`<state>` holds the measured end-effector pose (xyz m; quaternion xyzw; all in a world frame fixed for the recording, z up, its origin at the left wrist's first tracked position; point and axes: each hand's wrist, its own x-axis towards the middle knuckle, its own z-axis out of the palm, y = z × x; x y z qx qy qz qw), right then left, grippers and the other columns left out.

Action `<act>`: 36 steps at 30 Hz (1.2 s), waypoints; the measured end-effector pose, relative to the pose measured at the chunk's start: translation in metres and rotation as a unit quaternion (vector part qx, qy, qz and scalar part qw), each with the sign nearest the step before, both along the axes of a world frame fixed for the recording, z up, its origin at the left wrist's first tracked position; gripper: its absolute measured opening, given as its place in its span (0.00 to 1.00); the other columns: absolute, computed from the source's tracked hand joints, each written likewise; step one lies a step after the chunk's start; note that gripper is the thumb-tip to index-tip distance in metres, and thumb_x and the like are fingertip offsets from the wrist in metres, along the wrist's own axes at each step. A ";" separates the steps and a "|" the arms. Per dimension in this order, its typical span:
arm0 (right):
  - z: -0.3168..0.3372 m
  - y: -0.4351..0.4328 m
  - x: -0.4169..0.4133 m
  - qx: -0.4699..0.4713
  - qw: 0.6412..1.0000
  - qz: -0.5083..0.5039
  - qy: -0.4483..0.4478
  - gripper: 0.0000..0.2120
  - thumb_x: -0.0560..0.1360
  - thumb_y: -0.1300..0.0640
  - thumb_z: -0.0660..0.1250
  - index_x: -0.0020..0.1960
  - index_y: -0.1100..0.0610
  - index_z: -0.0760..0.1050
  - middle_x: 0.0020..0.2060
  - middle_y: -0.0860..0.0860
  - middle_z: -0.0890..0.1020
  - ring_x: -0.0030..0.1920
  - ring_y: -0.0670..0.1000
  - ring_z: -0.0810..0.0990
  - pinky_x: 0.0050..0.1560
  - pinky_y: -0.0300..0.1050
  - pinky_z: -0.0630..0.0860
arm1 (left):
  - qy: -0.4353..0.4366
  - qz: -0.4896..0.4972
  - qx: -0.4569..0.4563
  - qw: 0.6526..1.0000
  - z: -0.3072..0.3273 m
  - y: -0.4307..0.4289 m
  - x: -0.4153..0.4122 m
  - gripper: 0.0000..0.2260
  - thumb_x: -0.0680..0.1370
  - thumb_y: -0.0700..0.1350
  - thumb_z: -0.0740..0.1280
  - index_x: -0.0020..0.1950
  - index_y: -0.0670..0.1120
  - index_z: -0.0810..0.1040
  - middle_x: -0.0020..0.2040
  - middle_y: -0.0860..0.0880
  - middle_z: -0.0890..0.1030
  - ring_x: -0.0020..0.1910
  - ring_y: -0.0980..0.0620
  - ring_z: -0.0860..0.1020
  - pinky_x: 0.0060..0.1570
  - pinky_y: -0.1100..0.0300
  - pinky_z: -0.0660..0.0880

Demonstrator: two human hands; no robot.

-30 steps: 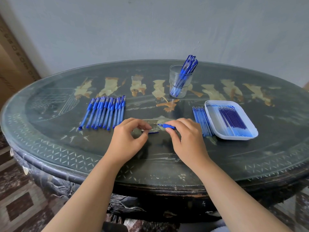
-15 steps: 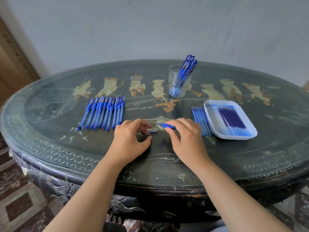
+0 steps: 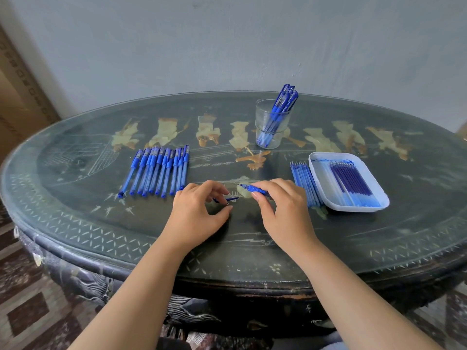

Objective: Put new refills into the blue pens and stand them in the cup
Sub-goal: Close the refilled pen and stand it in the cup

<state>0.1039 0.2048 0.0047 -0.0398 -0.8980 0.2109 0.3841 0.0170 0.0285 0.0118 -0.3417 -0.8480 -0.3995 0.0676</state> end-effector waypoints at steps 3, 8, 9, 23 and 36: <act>0.010 -0.002 -0.001 -0.048 0.999 -0.007 0.010 0.11 0.77 0.50 0.64 0.53 0.53 0.82 0.44 0.46 0.80 0.45 0.48 0.77 0.50 0.45 0.73 | 0.016 0.002 0.037 0.999 0.005 0.000 0.003 0.11 0.70 0.47 0.77 0.50 0.52 0.79 0.41 0.61 0.81 0.46 0.60 0.75 0.52 0.57 0.72; 0.047 -0.019 -0.001 -0.318 0.947 0.041 -0.031 0.04 0.75 0.56 0.72 0.49 0.49 0.83 0.43 0.43 0.82 0.44 0.41 0.78 0.45 0.29 0.70 | -0.060 -0.032 0.100 0.993 0.017 0.001 0.010 0.12 0.68 0.48 0.79 0.49 0.50 0.82 0.44 0.58 0.83 0.44 0.56 0.79 0.46 0.73 0.69; 0.052 -0.022 0.000 -0.375 0.924 0.064 -0.042 0.04 0.75 0.56 0.73 0.49 0.50 0.83 0.43 0.44 0.83 0.44 0.41 0.79 0.45 0.29 0.71 | -0.088 -0.046 0.110 0.989 0.019 0.002 0.012 0.13 0.67 0.49 0.79 0.49 0.50 0.82 0.43 0.57 0.84 0.43 0.56 0.80 0.46 0.72 0.71; 0.075 -0.016 0.007 -0.578 0.809 0.105 -0.025 0.06 0.75 0.57 0.71 0.50 0.57 0.83 0.42 0.52 0.86 0.41 0.50 0.82 0.39 0.42 0.77 | -0.242 -0.083 0.164 0.953 0.027 0.002 0.013 0.07 0.68 0.39 0.78 0.42 0.47 0.85 0.41 0.51 0.86 0.38 0.53 0.82 0.40 0.60 0.80; 0.092 -0.004 0.011 -0.560 0.819 0.120 0.028 0.09 0.78 0.69 0.64 0.54 0.57 0.73 0.41 0.55 0.85 0.44 0.54 0.85 0.47 0.50 0.83 | -0.197 -0.070 0.122 0.970 0.030 -0.003 0.011 0.09 0.68 0.41 0.78 0.44 0.53 0.85 0.41 0.58 0.85 0.39 0.60 0.82 0.38 0.66 0.78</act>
